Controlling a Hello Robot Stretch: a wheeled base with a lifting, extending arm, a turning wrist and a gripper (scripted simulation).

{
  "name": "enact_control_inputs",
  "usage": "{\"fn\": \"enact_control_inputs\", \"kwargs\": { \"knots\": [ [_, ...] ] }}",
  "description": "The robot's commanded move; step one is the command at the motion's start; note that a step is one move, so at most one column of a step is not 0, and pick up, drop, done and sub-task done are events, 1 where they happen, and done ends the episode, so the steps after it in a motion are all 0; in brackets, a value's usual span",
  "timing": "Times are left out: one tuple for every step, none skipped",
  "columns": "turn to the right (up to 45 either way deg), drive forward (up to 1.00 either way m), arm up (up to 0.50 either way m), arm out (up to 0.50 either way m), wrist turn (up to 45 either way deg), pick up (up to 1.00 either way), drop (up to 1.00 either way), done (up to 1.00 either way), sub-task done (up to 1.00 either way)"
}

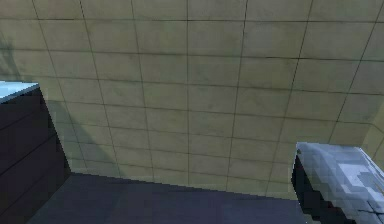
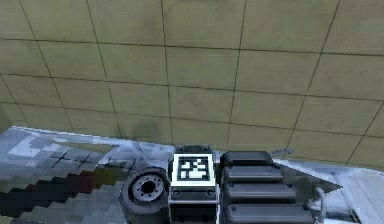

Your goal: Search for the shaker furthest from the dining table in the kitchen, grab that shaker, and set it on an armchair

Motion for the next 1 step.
{"fn": "enact_control_inputs", "kwargs": {
  "knots": [
    [-45.0, 0.0, 0.0, 0.0, 0.0, 0.0, 0.0, 0.0, 0.0]
  ]
}}
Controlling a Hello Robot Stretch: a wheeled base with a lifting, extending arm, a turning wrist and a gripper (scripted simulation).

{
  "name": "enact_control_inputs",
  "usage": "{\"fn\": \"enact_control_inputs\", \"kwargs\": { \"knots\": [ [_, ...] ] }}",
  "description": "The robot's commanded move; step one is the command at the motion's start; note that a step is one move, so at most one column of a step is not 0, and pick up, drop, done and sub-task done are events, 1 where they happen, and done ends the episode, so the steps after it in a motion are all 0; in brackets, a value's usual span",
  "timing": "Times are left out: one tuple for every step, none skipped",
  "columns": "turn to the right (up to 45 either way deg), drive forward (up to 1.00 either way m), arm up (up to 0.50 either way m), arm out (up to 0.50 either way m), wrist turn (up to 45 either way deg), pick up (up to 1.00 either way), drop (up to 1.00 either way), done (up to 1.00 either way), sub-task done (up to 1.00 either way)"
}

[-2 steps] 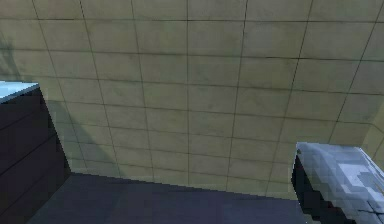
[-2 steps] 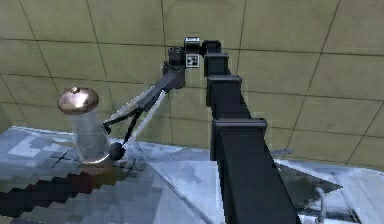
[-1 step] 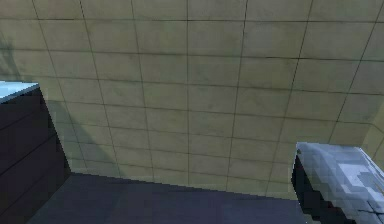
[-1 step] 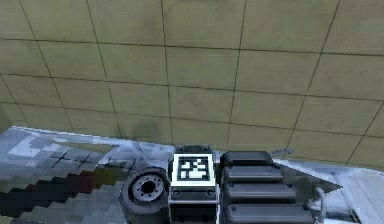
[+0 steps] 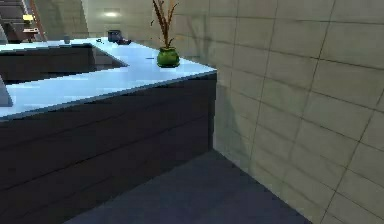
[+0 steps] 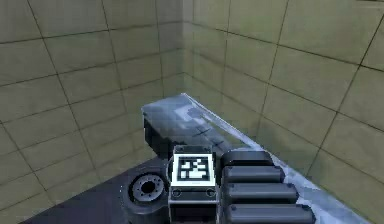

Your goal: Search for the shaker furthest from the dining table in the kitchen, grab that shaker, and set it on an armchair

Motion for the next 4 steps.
{"fn": "enact_control_inputs", "kwargs": {
  "knots": [
    [-36.0, 0.0, 0.0, 0.0, 0.0, 0.0, 0.0, 0.0, 0.0],
    [0.0, 0.15, 0.0, 0.0, 0.0, 0.0, 0.0, 0.0, 0.0],
    [-45.0, 0.0, 0.0, 0.0, 0.0, 0.0, 0.0, 0.0, 0.0],
    [-24.0, 0.0, 0.0, 0.0, 0.0, 0.0, 0.0, 0.0, 0.0]
  ]
}}
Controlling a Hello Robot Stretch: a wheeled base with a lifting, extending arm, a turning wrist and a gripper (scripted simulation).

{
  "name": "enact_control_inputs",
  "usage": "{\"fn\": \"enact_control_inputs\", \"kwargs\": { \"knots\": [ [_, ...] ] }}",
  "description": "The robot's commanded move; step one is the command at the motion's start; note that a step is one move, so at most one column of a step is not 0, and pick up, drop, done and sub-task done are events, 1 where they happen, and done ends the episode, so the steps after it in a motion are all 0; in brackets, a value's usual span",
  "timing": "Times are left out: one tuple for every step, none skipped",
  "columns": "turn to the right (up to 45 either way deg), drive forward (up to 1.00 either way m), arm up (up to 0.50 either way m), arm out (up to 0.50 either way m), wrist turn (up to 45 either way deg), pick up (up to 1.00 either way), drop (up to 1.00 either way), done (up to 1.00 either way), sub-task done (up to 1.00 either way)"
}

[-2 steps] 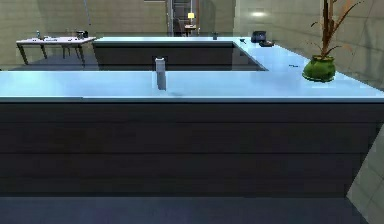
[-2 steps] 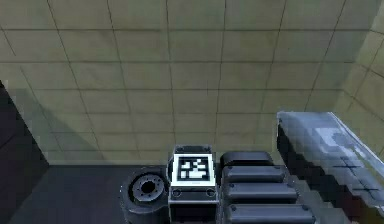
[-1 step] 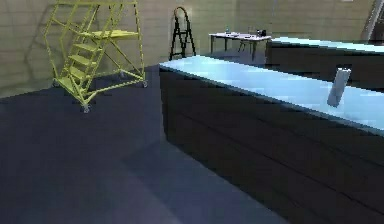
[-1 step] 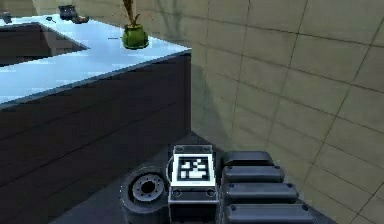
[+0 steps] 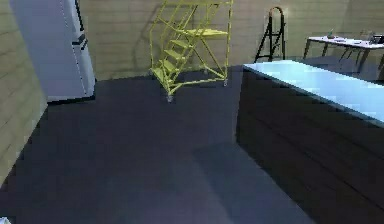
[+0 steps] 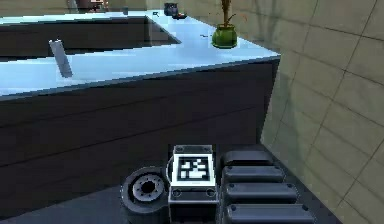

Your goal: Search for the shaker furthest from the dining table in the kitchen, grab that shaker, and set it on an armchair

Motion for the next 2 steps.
{"fn": "enact_control_inputs", "kwargs": {
  "knots": [
    [0.0, 1.0, 0.0, 0.0, 0.0, 0.0, 0.0, 0.0, 0.0],
    [-3.0, 0.0, 0.0, 0.0, 0.0, 0.0, 0.0, 0.0, 0.0]
  ]
}}
